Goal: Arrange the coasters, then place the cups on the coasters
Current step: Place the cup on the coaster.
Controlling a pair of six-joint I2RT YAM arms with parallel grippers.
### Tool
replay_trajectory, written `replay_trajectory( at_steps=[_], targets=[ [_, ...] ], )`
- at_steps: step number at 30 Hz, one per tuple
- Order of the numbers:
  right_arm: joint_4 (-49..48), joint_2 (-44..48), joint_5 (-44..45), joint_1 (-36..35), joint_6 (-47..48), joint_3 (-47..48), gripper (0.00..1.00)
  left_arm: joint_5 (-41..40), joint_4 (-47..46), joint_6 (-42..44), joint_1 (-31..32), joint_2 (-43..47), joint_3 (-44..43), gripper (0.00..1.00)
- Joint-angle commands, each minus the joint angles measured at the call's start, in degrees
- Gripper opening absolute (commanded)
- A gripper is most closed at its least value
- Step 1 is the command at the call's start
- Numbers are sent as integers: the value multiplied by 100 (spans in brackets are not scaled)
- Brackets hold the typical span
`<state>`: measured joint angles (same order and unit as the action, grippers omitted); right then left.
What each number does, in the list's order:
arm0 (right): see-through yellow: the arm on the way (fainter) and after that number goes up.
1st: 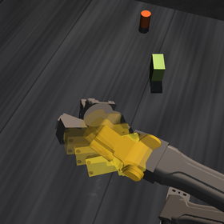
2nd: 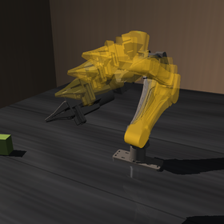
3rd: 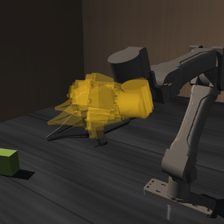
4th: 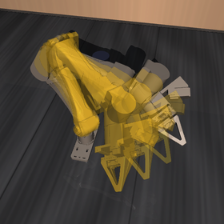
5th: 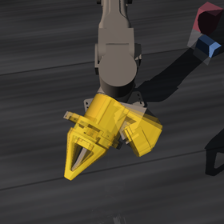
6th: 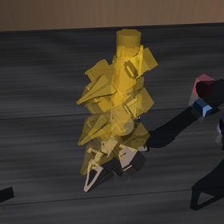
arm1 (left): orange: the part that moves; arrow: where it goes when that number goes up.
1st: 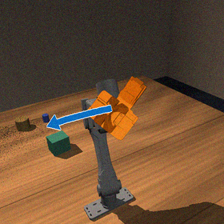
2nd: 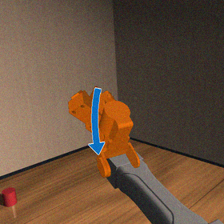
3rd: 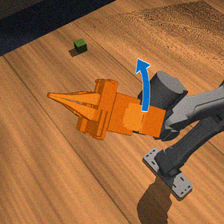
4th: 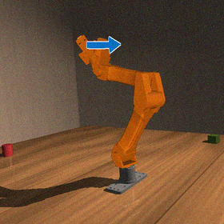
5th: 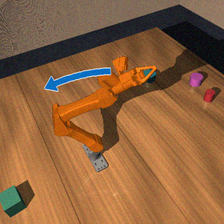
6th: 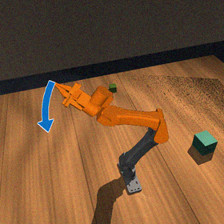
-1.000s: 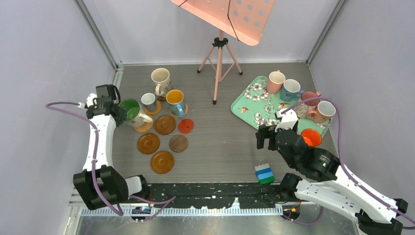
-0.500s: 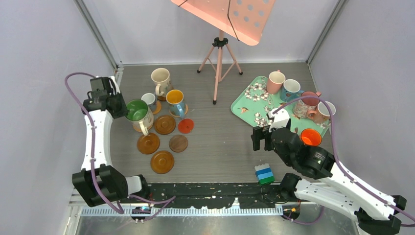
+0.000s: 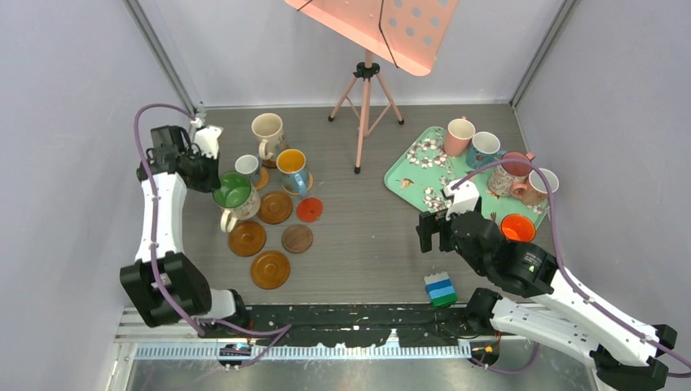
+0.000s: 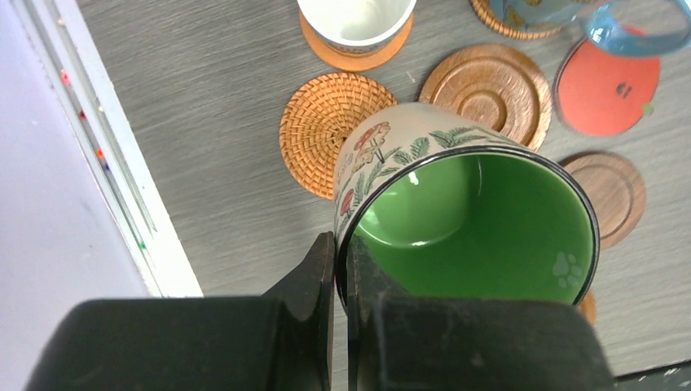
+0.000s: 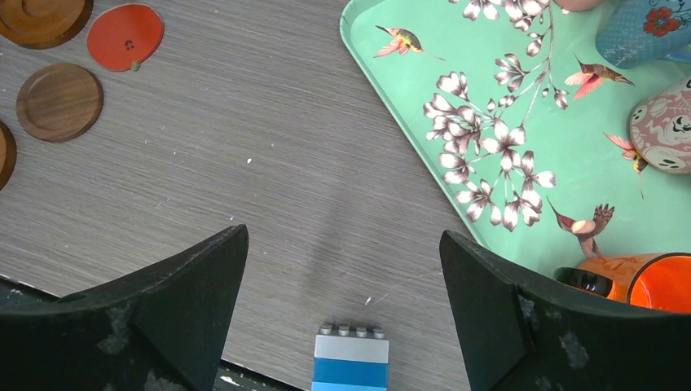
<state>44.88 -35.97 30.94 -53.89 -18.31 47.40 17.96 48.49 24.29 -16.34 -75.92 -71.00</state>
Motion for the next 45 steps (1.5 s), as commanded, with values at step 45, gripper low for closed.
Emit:
replay_trajectory(
  at_steps=[45],
  targets=[
    [-436,-837,31,10,375,438,95,79,-70,1214,-204,-1484,-1153,0]
  ],
)
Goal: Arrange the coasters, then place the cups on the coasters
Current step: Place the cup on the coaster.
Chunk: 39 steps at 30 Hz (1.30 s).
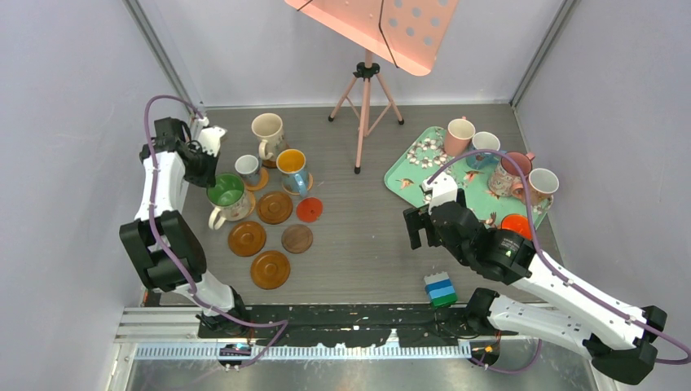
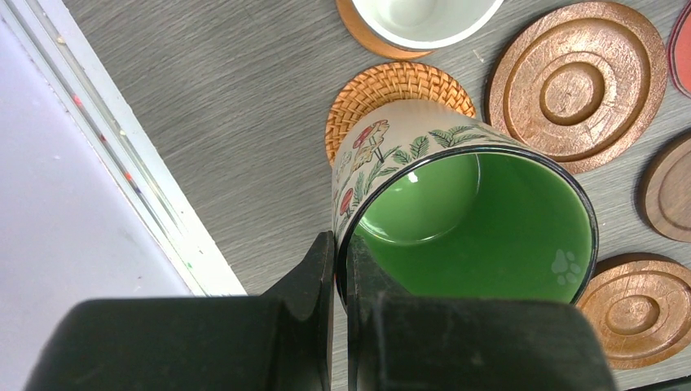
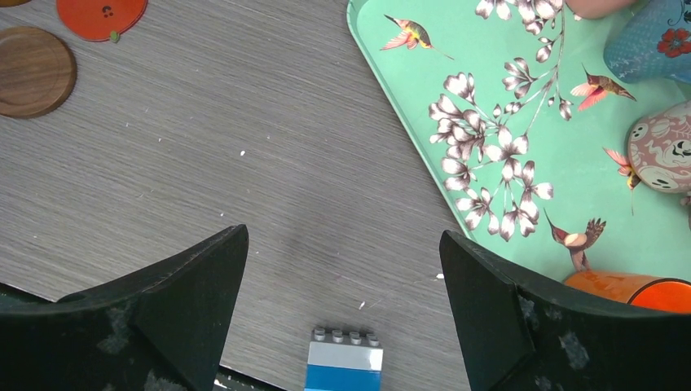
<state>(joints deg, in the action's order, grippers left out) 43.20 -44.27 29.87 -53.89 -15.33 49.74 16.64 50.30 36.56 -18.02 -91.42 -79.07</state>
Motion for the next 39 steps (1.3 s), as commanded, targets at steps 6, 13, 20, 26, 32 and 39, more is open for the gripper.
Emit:
replay_trajectory(
  at_steps=[6,13,20,26,32,39],
  targets=[
    [-274,-11,206,10,120,210,95,278,-355,-61,-26,15,-336,0],
    [-335,-34,252,10,157,185,95,375,-383,-76,-26,-111,-409,0],
    [-338,-80,276,10,164,202,95,348,-388,-73,-17,-173,-430,0],
    [-339,-87,270,10,130,197,95,402,-426,-125,-6,-239,-459,0],
    [-339,-73,270,9,99,169,95,353,-424,-116,-9,-268,-487,0],
    [-346,-95,309,10,127,183,95,446,-444,-160,-8,-255,-539,0]
  ],
)
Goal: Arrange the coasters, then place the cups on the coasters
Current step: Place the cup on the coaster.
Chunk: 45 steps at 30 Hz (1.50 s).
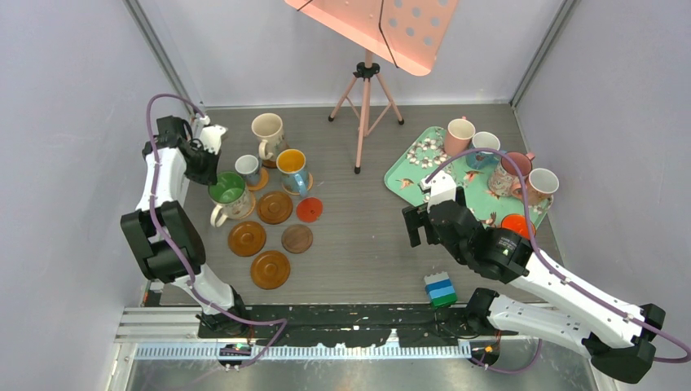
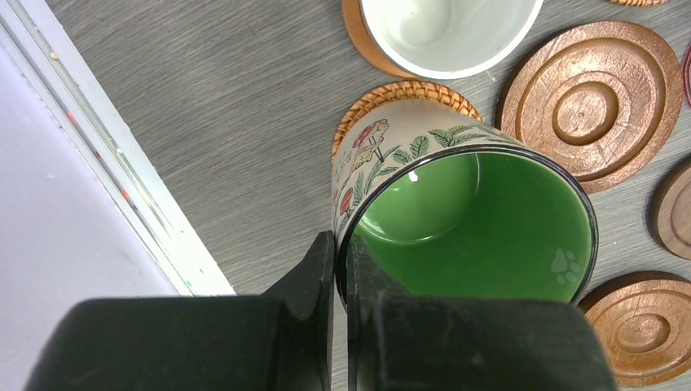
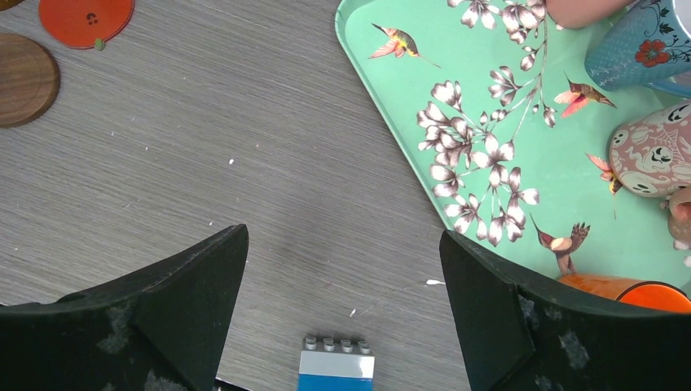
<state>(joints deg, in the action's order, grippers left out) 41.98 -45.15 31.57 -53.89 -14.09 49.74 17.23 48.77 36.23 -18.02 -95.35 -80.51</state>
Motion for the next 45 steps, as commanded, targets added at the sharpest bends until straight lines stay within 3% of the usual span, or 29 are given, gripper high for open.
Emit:
replay_trajectory(
  at_steps=[1,45],
  targets=[
    [-229,-10,139,14,2,178,95,412,-309,-153,-8,142,-400,0],
    [-266,33,253,10,44,89,95,250,-280,-254,78,-219,-580,0]
  ],
)
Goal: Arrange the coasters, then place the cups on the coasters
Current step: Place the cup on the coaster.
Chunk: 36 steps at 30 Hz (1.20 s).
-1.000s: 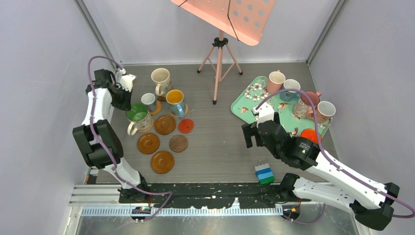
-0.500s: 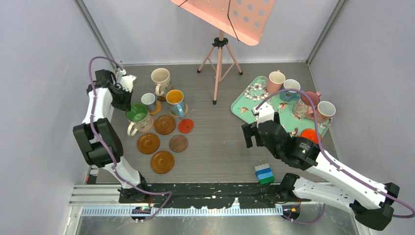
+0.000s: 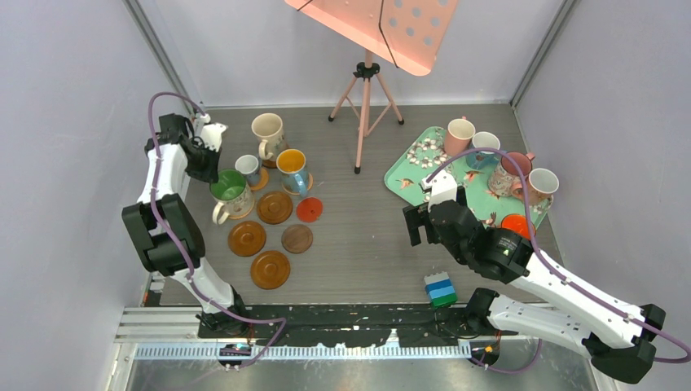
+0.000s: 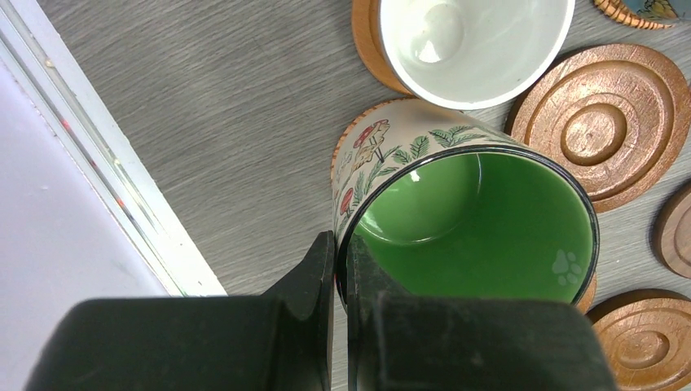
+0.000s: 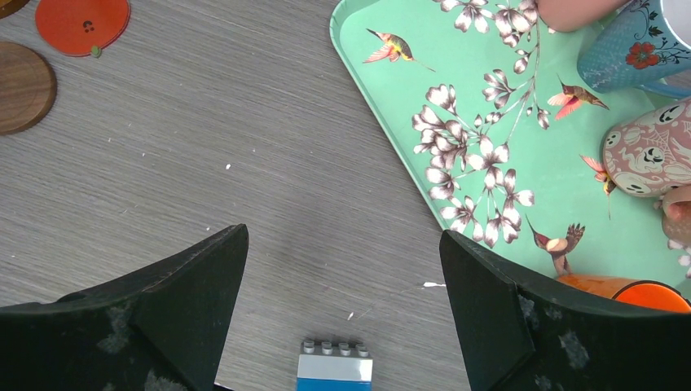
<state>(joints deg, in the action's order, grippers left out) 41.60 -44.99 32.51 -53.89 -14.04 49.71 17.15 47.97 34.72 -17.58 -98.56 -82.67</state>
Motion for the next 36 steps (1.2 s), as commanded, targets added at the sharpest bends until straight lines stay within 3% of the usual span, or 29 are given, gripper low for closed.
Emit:
replay_trajectory(
  at_steps=[1,9,12,20,26,27,28,36],
  targets=[
    [-226,13,163,10,41,96,95,227,-200,-105,36,88,-370,0],
    [-264,19,181,10,65,98,95,204,-166,-137,43,100,-359,15],
    [-262,14,170,10,68,111,95,138,-135,-150,44,159,-355,31],
    [-282,34,103,16,69,152,95,-21,22,-288,57,509,-397,39],
    [-306,81,-30,13,-34,192,95,-327,-100,-430,204,1263,-197,42],
    [-313,84,-62,16,-76,194,95,-405,-188,-484,270,1406,-117,76],
    [-327,89,-79,16,-92,200,95,-468,-263,-536,342,1561,-44,96],
    [-255,-83,-361,14,-544,490,95,-777,-269,-725,1297,2570,259,99]
  ],
)
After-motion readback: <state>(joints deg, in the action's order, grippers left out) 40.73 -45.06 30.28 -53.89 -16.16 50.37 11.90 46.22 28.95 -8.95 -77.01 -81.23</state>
